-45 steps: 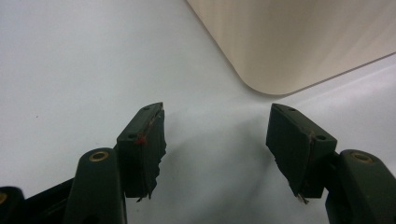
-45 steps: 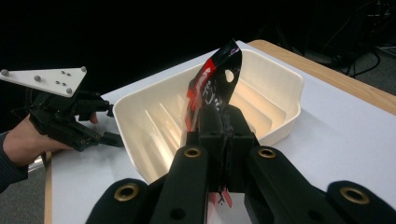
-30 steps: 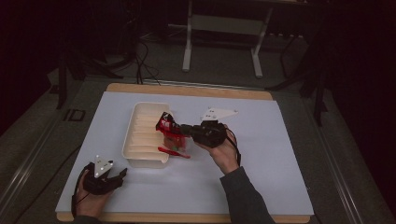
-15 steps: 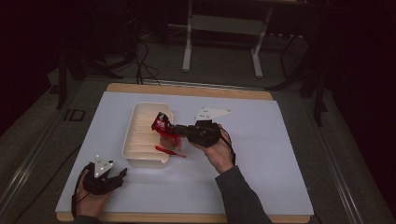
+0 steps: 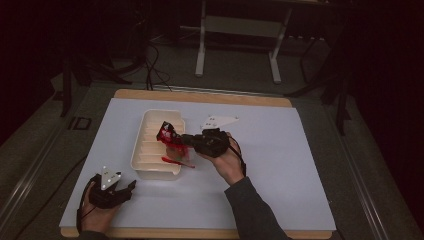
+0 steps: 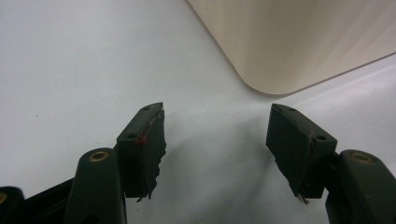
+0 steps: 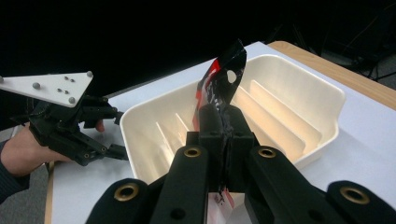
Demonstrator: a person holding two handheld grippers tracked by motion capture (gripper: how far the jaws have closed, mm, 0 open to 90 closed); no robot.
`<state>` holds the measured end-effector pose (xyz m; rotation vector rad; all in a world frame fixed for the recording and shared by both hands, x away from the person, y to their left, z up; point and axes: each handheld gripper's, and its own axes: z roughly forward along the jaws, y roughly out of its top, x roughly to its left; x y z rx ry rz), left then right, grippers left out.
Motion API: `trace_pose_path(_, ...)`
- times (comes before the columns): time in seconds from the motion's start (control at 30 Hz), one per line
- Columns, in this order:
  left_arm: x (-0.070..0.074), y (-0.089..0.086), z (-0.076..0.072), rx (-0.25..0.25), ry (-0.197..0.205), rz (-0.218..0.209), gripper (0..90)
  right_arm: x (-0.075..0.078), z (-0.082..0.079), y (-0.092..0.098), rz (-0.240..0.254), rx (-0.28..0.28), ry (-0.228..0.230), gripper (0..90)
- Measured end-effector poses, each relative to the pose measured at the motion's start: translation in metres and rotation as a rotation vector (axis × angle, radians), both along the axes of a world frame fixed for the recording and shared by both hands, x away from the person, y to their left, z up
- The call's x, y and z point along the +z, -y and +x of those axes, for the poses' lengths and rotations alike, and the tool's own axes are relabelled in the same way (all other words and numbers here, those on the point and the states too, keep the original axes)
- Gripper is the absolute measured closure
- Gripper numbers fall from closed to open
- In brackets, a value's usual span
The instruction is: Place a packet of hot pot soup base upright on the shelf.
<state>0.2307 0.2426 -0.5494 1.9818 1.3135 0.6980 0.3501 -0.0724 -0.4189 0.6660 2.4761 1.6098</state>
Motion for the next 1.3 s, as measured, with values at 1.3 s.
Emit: trace_pose_path(1.3, 0.0, 0.0, -0.001, -0.002, 0.006, -0.004, 37.3, -0.006, 0.005, -0.04, 0.002, 0.063, 0.005, 88.8)
